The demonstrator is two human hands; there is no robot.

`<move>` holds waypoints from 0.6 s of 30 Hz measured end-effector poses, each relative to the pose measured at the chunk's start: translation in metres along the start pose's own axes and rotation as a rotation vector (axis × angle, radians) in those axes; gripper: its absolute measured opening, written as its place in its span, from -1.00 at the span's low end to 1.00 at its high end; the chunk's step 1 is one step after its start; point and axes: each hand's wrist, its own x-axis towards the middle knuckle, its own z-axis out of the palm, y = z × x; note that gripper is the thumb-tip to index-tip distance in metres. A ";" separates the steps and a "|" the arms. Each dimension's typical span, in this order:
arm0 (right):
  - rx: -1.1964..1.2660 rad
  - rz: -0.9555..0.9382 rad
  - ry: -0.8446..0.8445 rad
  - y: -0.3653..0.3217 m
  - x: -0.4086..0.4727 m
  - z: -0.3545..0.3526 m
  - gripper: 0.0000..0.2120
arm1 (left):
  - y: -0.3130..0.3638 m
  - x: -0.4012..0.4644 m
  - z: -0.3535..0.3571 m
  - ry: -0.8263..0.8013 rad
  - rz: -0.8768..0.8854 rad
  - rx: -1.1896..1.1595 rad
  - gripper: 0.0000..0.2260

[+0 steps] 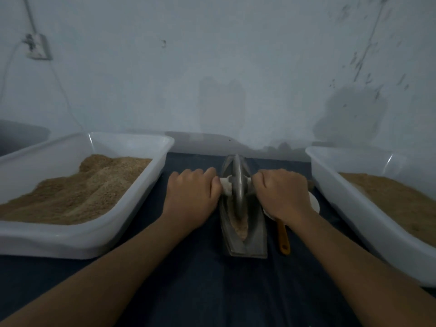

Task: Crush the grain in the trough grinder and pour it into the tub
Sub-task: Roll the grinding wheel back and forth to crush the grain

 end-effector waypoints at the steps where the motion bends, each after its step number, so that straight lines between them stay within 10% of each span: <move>1: 0.033 0.028 0.014 -0.001 -0.004 -0.003 -0.64 | 0.001 -0.005 -0.004 0.010 0.005 0.001 -0.72; 18: 0.069 0.024 0.112 -0.001 -0.010 -0.004 -0.58 | -0.002 -0.011 -0.005 0.006 0.031 -0.027 -0.75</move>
